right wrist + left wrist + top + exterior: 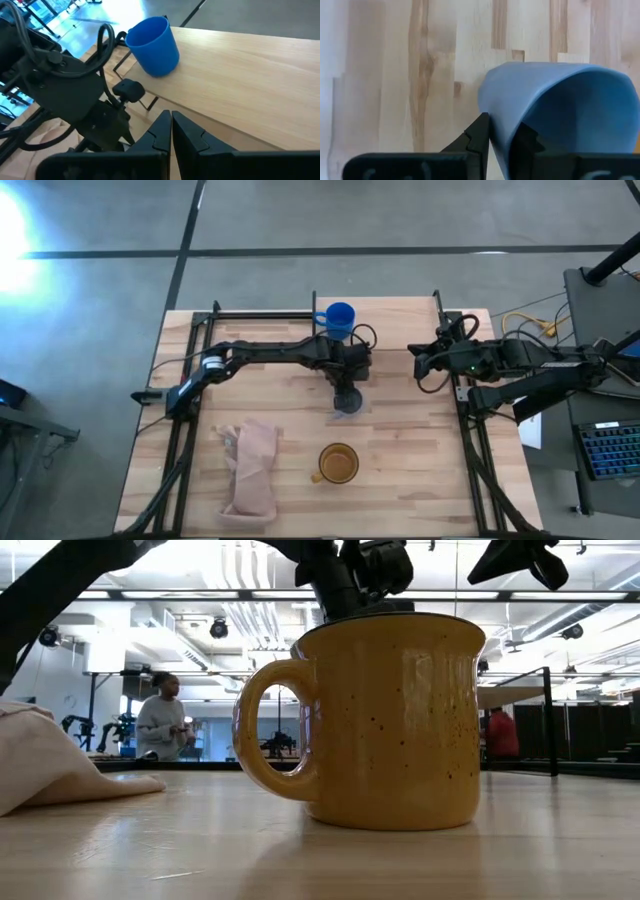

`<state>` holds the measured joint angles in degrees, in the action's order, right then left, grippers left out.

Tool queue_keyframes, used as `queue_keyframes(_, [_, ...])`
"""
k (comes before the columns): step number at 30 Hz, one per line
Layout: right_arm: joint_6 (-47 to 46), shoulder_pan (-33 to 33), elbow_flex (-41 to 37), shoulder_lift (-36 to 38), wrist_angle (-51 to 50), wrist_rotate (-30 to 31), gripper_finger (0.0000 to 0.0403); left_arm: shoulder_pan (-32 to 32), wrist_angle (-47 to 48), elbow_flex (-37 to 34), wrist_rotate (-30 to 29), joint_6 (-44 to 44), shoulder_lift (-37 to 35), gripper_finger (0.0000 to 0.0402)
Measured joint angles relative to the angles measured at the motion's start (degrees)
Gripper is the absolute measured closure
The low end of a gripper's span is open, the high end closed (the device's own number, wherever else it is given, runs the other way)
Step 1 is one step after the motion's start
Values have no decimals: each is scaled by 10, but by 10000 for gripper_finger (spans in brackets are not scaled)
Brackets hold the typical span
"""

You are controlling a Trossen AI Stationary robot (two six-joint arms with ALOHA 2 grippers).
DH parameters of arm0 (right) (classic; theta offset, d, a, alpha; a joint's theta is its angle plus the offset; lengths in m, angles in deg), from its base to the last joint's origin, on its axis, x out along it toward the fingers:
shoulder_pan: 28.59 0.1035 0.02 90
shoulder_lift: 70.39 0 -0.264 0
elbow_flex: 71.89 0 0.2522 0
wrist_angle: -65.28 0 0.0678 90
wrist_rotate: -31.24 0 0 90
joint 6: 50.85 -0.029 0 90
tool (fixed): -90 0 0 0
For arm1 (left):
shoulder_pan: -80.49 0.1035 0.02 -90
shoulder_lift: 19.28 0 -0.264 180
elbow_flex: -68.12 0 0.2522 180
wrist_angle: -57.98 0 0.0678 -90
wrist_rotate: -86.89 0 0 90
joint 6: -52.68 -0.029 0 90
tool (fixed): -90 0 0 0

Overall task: Stack small to large cups/mugs on shelf
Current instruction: Put the light blue mug on the shelf

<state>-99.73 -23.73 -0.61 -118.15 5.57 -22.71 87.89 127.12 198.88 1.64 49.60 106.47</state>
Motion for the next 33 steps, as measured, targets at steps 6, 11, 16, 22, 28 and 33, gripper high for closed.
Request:
queue_keyframes(6, [0, 0, 0, 0, -9, 0, 394, 0, 11, -3, -1, 13, 6, 339])
queue_keyframes(11, [0, 0, 0, 0, -10, 0, 394, 0, 5, -2, -5, 13, 5, 294])
queue_keyframes(16, [0, 0, 0, 0, -15, 0, 394, 0, 4, 0, -8, 15, 5, 267])
queue_keyframes(22, [-2, 0, 0, 0, -19, 0, 394, 0, 21, 10, -30, 55, -15, 262])
queue_keyframes(28, [-2, 0, 0, 0, -19, 0, 394, 0, 84, 8, -69, 150, -44, 262])
queue_keyframes(33, [-6, 0, 0, 0, -19, 0, 394, 0, 106, 7, -58, 285, -44, 262])
